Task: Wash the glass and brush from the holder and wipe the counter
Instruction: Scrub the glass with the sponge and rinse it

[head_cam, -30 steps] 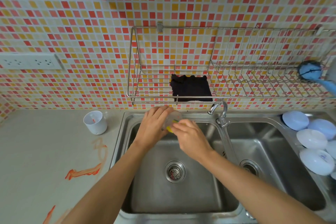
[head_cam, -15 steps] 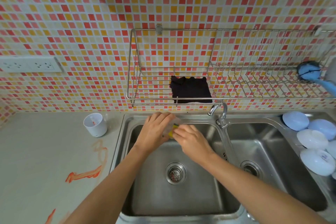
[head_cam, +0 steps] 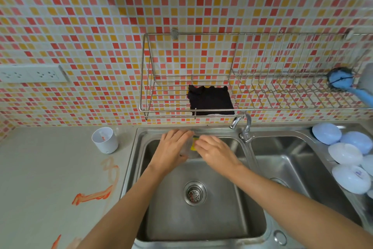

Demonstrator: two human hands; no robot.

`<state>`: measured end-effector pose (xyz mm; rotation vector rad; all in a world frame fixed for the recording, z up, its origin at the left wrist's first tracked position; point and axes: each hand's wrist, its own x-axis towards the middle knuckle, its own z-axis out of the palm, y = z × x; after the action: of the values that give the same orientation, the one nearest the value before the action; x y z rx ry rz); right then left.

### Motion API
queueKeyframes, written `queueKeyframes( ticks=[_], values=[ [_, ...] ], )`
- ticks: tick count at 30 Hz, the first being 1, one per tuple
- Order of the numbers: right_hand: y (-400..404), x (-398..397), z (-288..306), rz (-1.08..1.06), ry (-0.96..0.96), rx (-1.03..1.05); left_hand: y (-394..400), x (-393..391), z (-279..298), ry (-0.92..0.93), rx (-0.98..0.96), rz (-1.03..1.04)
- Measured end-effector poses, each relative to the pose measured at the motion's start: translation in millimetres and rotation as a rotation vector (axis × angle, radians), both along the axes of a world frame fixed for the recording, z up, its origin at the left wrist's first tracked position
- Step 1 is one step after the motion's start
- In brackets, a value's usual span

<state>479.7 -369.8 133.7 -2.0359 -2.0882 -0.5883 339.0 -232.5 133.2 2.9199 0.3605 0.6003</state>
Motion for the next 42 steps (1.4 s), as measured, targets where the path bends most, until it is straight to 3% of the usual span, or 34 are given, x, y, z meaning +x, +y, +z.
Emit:
queueKeyframes(
  ticks=[2, 5, 7, 11, 15, 20, 25, 30, 38, 42],
  values=[
    [-1, -7, -4, -0.003, 0.059, 0.007, 1, 1, 2, 0.021, 0.021, -0.015],
    [-5, -22, -10, -0.019, 0.393, -0.032, 7, -2, -1, 0.034, -0.012, -0.031],
    [-8, -20, -7, -0.006, 0.479, -0.055, 10, -3, -2, 0.031, -0.042, -0.029],
    [-4, -11, -4, 0.047, 0.194, 0.005, 8, 0, 6, -0.026, -0.043, -0.058],
    [2, -10, 0, 0.070, 0.092, 0.172, 6, 2, 16, -0.108, -0.180, -0.018],
    [7, -12, 10, 0.068, 0.122, 0.275, 5, -2, 13, -0.145, -0.339, 0.061],
    [8, -13, 8, 0.108, 0.210, 0.222, 12, -7, 13, -0.178, -0.298, 0.065],
    [9, 9, 17, 0.084, 0.081, 0.173, 19, -8, 12, -0.143, -0.235, 0.049],
    [7, 3, 13, 0.177, 0.161, -0.016, 21, -9, 18, -0.057, -0.204, -0.024],
    [12, 22, 27, 0.147, 0.076, 0.015, 19, -6, 21, -0.023, -0.196, -0.021]
  ],
)
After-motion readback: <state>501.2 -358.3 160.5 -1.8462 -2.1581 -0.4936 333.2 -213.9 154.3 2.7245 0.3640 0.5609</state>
